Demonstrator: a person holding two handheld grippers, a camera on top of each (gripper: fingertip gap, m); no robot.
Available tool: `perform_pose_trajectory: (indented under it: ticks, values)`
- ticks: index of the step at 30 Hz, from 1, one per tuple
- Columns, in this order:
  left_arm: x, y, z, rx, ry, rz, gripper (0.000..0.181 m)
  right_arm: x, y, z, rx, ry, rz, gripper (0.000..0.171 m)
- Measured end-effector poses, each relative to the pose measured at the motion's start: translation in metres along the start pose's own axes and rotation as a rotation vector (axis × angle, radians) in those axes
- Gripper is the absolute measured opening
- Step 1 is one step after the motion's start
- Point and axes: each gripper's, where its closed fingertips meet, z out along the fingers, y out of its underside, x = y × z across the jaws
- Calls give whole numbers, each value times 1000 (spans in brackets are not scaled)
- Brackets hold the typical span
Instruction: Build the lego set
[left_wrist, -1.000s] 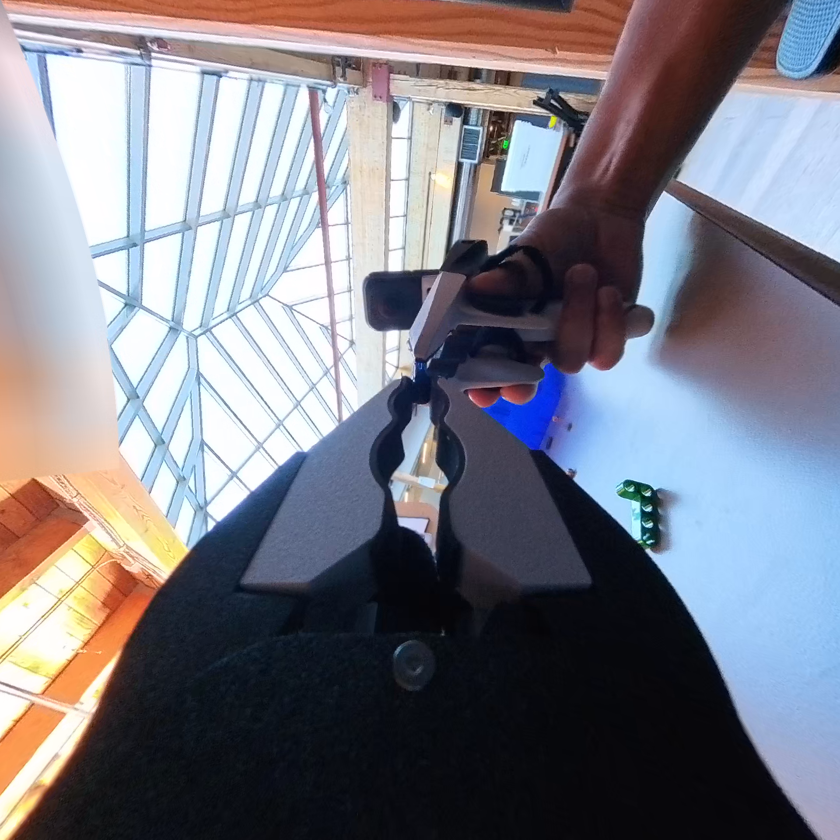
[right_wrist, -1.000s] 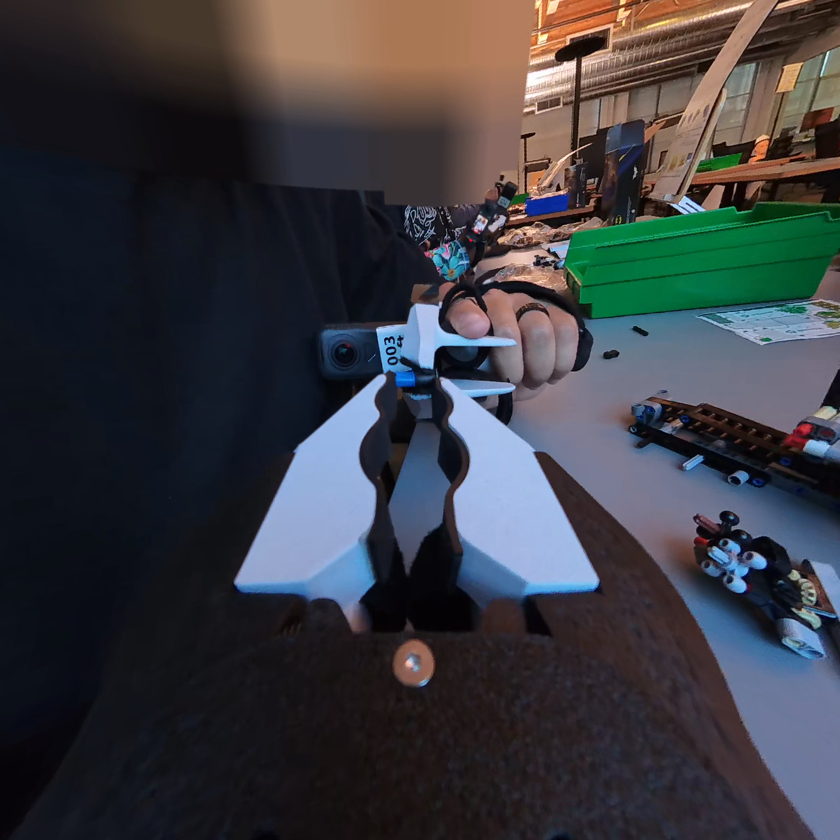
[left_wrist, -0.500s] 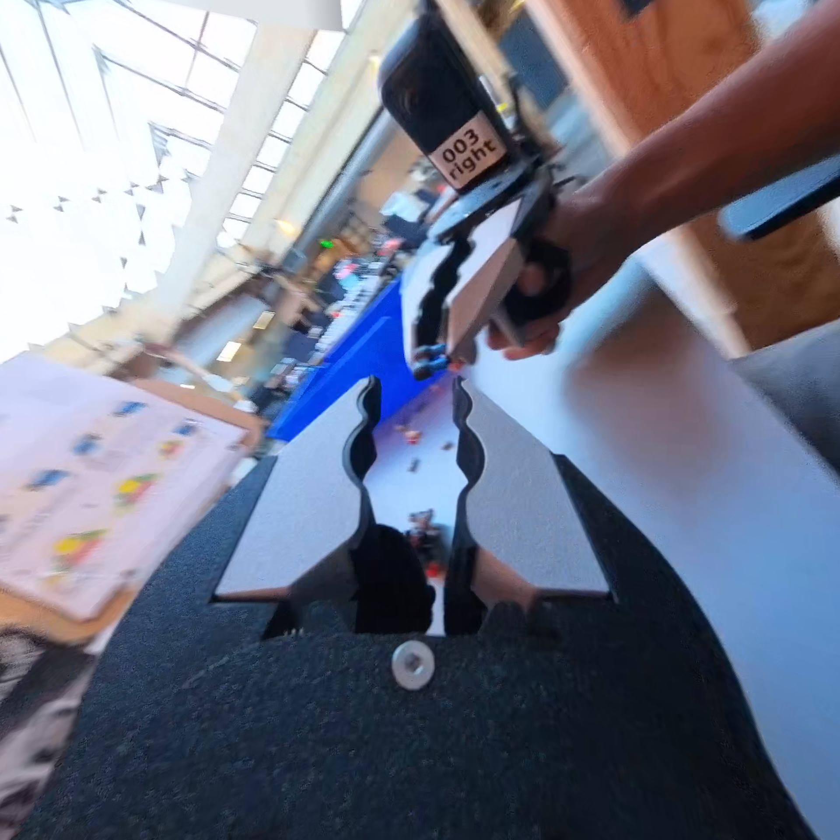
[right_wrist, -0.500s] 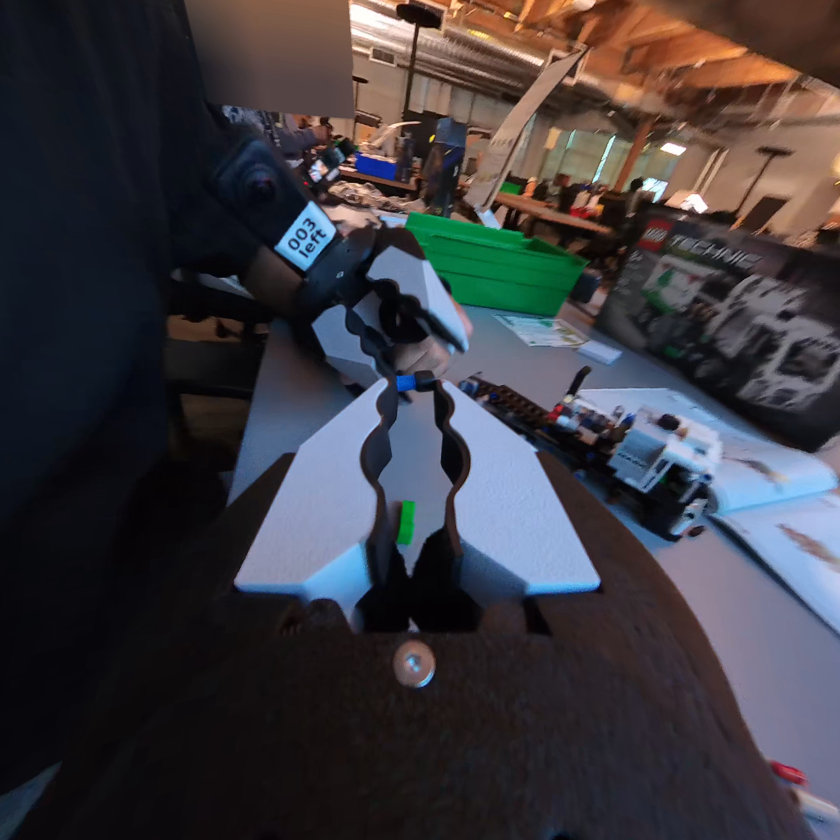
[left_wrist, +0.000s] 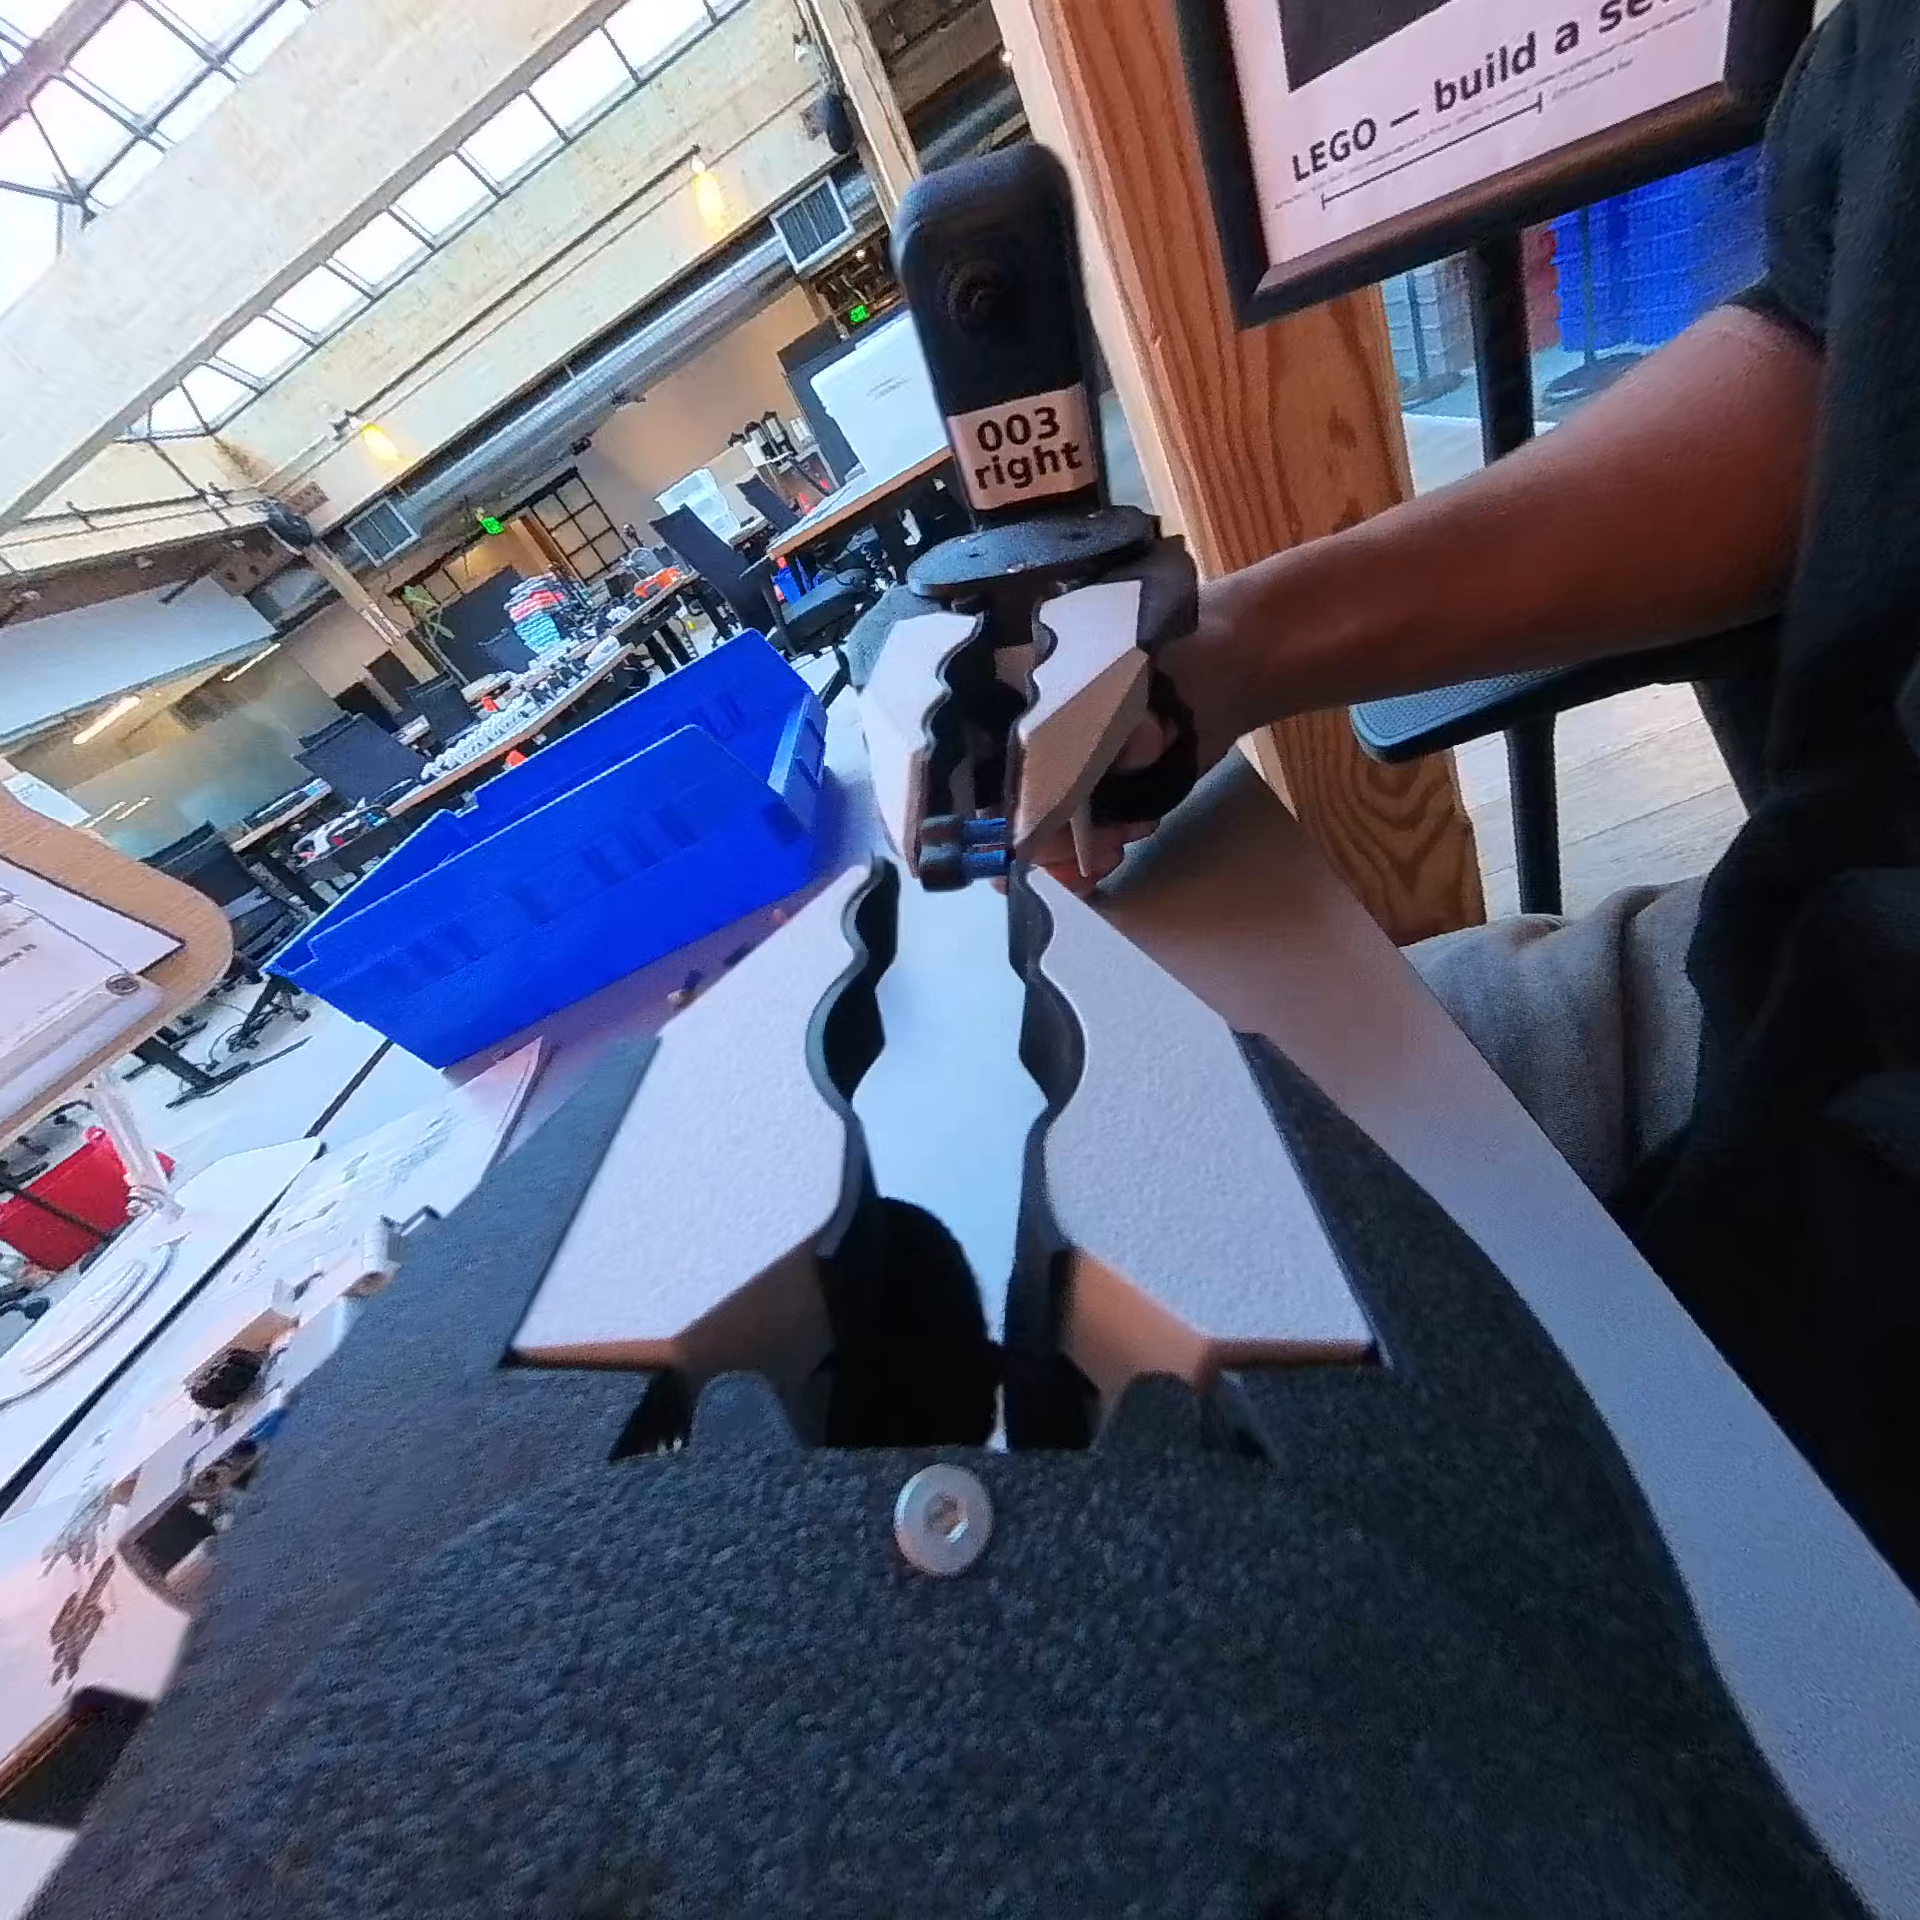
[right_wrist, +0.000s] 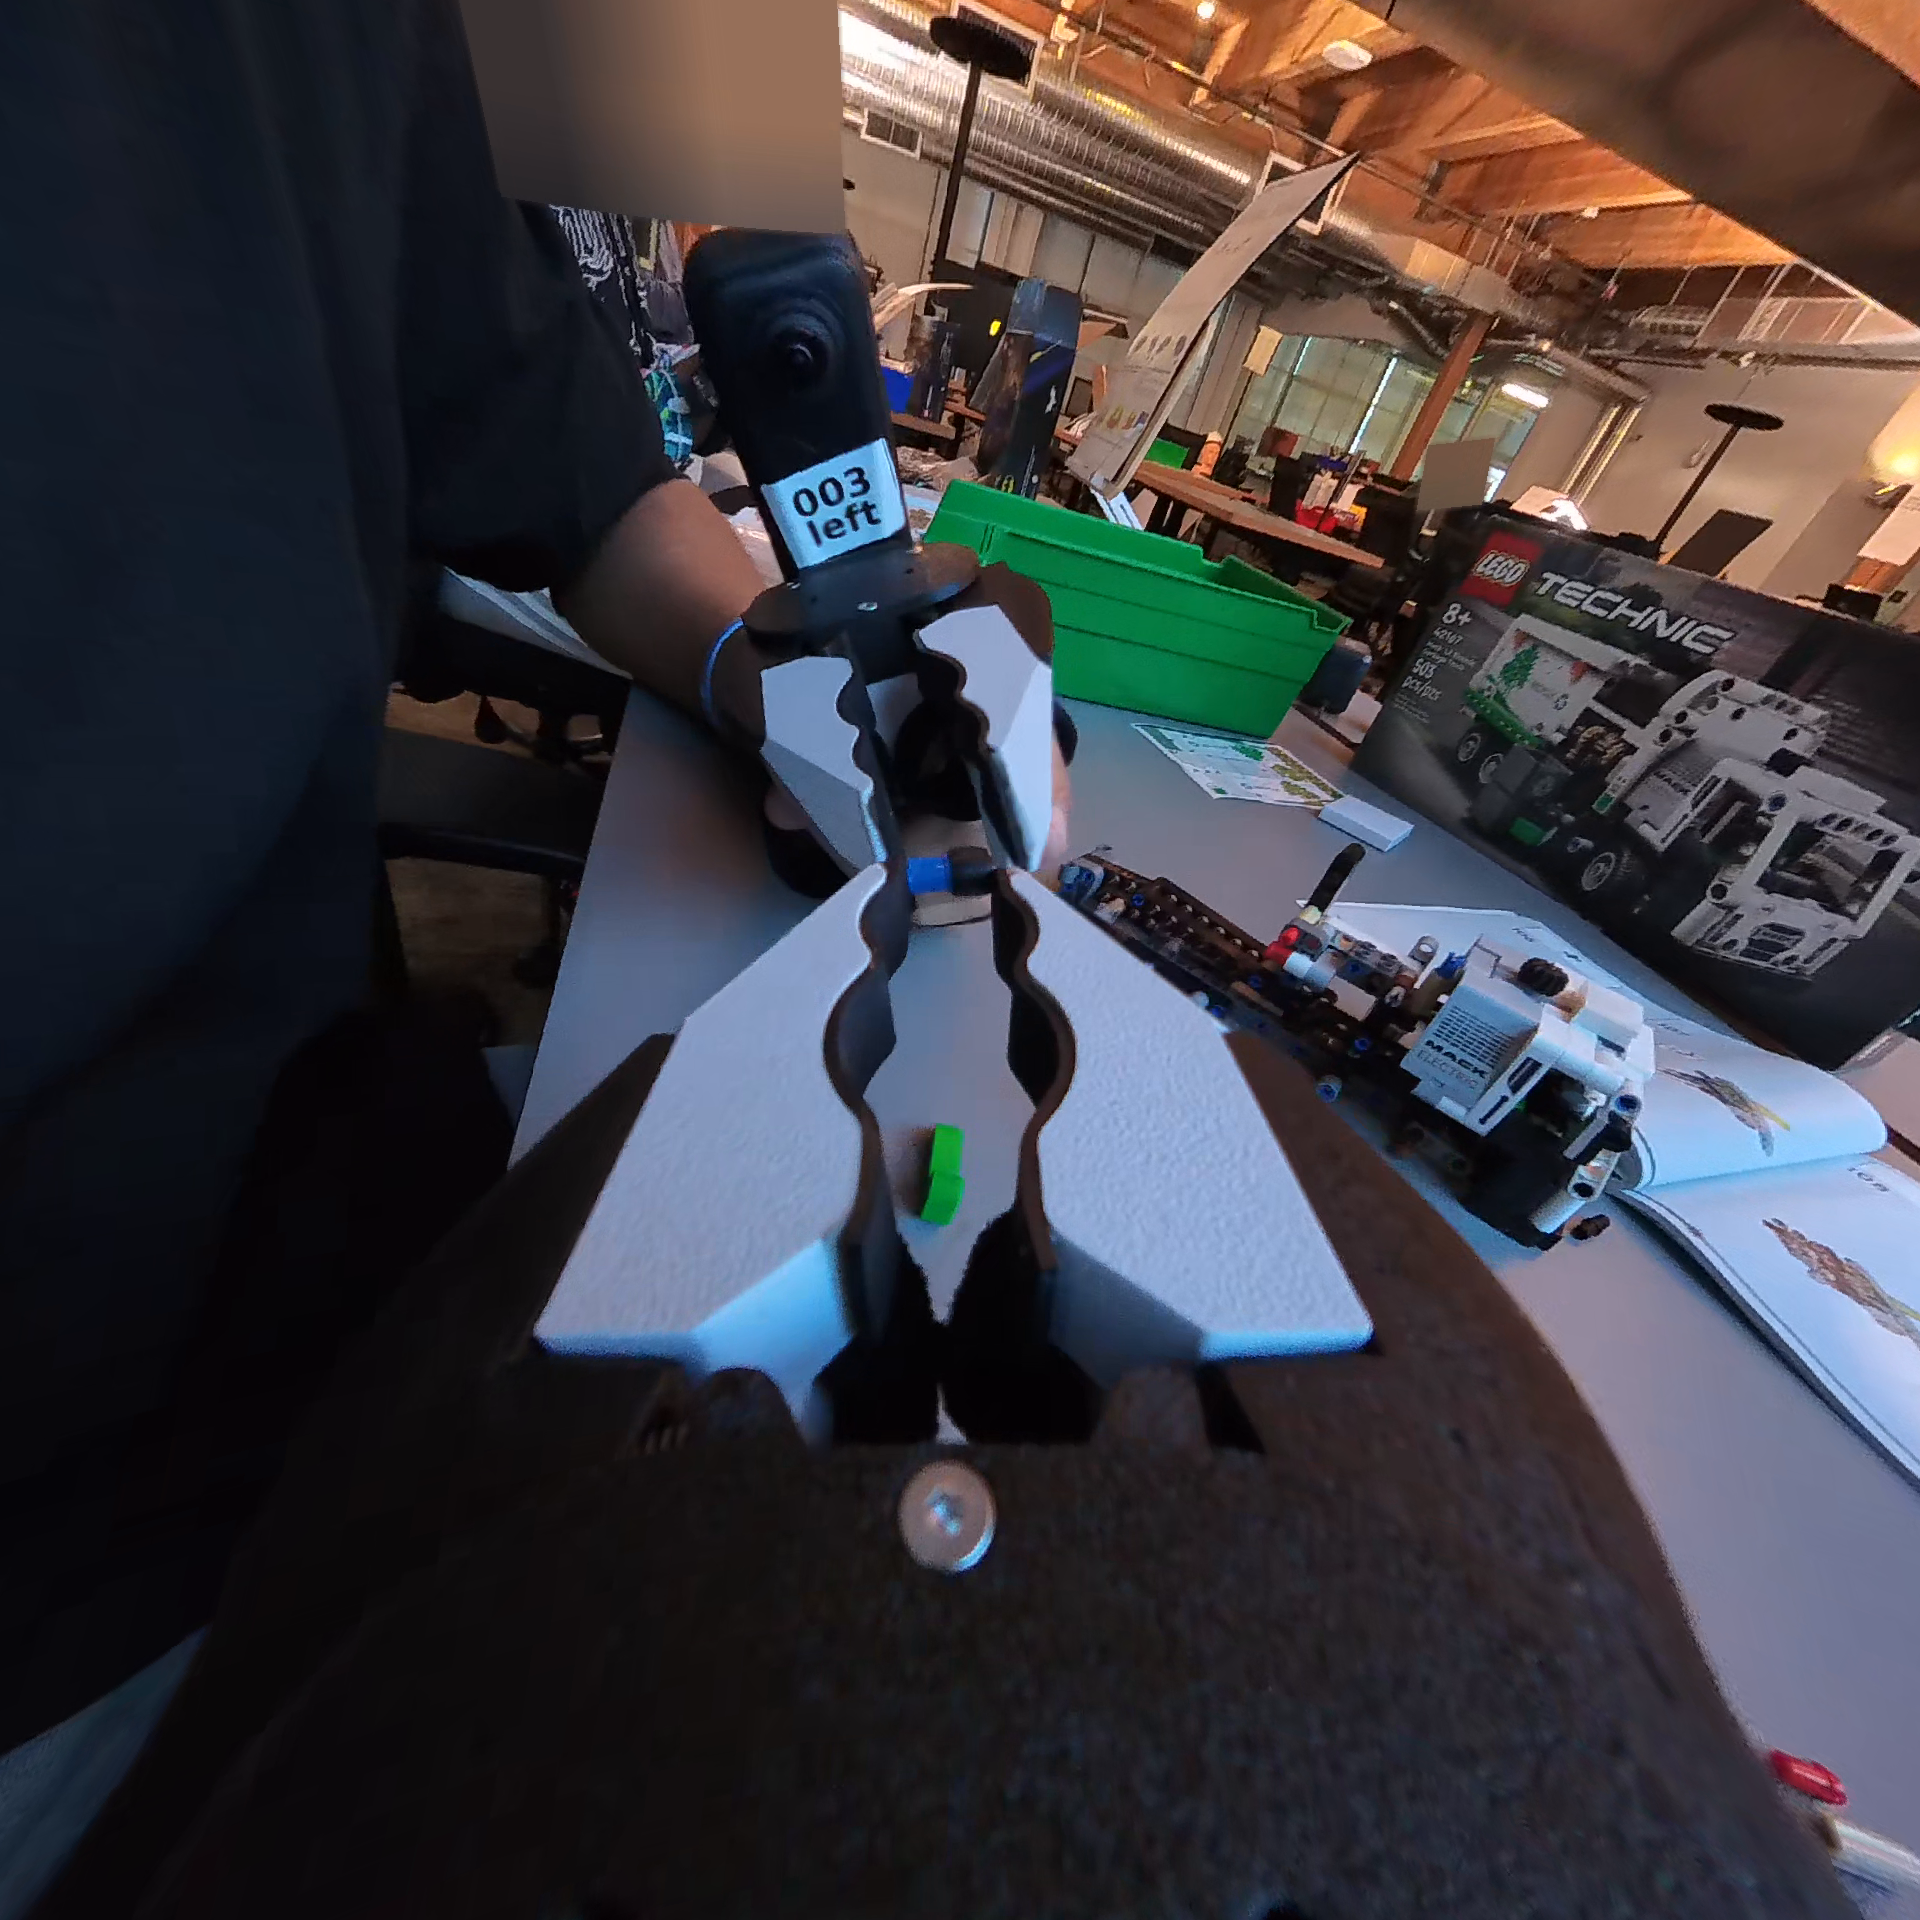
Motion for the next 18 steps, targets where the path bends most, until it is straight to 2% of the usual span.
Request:
perform_pose_trajectory:
  ticks: [2, 18]
  values:
    - [4, 0, 0, 0, 17, 5, 14, -1, 0, 0, 2, -10, 9, 15]
    - [4, 5, 1, -30, 73, -70, 13, -1, 5, 0, -43, -43, 85, 15]
